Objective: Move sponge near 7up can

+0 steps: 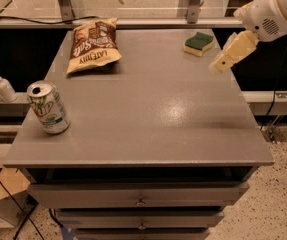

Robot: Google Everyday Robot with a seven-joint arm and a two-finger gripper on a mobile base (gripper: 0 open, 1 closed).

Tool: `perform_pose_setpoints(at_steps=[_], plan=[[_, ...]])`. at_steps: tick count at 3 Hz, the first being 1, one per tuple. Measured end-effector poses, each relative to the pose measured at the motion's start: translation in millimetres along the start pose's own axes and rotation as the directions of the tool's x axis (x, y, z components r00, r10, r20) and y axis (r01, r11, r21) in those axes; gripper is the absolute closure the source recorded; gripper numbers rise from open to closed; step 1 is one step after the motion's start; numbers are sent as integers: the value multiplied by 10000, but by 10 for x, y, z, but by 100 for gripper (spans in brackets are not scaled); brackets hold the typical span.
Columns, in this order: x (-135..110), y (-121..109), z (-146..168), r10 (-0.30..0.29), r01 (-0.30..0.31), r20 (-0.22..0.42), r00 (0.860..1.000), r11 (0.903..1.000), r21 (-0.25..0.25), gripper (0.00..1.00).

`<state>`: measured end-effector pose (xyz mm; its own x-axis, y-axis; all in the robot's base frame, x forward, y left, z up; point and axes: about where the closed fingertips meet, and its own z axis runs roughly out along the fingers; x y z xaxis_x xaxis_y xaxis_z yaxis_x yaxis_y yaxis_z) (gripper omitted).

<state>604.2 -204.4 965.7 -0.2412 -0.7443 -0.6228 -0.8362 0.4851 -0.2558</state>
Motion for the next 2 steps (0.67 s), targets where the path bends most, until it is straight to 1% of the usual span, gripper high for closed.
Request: perform_pose_setpoints(at_steps=[1, 2], plan=[[44, -320, 263, 720, -729, 568, 9958, 9973, 133, 0], [67, -549, 490, 1493, -1496, 959, 9841, 9887, -40, 0]])
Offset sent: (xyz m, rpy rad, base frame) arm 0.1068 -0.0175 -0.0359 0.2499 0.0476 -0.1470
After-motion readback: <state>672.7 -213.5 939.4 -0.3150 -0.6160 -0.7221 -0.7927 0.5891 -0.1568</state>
